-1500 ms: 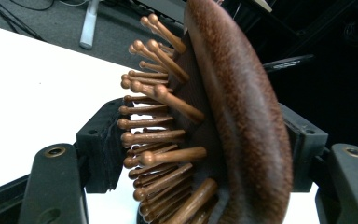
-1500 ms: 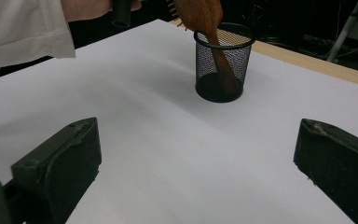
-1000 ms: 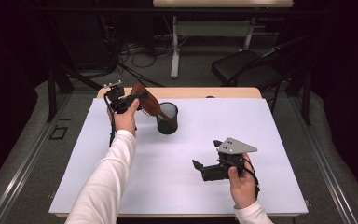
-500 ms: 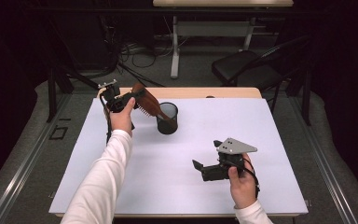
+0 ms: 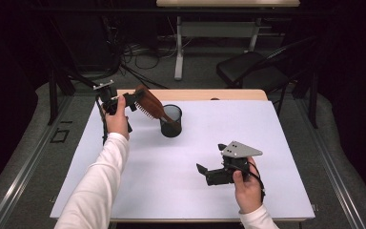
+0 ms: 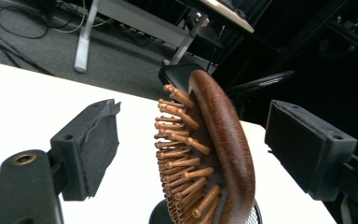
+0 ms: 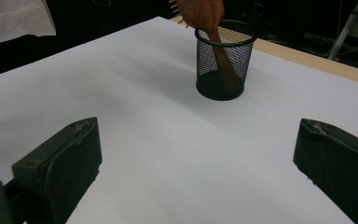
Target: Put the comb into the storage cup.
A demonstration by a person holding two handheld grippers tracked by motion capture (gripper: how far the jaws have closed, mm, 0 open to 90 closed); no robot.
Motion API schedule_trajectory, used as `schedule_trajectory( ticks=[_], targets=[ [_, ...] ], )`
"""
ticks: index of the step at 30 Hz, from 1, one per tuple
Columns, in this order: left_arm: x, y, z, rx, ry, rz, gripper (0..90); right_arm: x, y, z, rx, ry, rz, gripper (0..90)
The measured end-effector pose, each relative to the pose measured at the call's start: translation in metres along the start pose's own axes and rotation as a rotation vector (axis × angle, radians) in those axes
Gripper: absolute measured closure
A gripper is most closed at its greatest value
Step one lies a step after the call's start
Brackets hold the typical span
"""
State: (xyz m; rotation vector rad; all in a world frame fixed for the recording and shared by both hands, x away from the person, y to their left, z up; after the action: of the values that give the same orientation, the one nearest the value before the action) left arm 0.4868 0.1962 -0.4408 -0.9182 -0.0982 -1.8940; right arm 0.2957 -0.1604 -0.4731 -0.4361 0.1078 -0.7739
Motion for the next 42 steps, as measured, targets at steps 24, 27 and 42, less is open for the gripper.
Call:
schedule_trajectory(
  ticks=[24, 27, 42],
  targets=[
    [-0.003, -0.026, 0.007, -0.01, 0.086, -0.051, 7.6, 0.0, 0.0, 0.0, 0.0, -0.001, -0.001, 0.7],
    [-0.003, -0.03, 0.007, -0.013, 0.109, -0.058, 6.3, 0.0, 0.0, 0.0, 0.0, -0.001, -0.001, 0.7],
    [0.007, -0.05, -0.012, -0.106, 0.281, -0.24, 5.7, -0.001, 0.002, -0.001, -0.007, 0.0, 0.0, 0.6]
  ],
)
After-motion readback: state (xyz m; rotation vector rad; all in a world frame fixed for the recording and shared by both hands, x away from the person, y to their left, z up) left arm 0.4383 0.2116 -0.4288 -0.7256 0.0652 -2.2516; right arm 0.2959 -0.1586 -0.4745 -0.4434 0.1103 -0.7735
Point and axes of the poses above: each handheld gripper's, and its own axes: y roughly forward along the jaws, z roughly out of its top, x roughly to its right, the point moved 1 cm from there along y, roughly forward along the jaws, and after that the axes turned 7 degrees about -y, right-handed, at the moved point
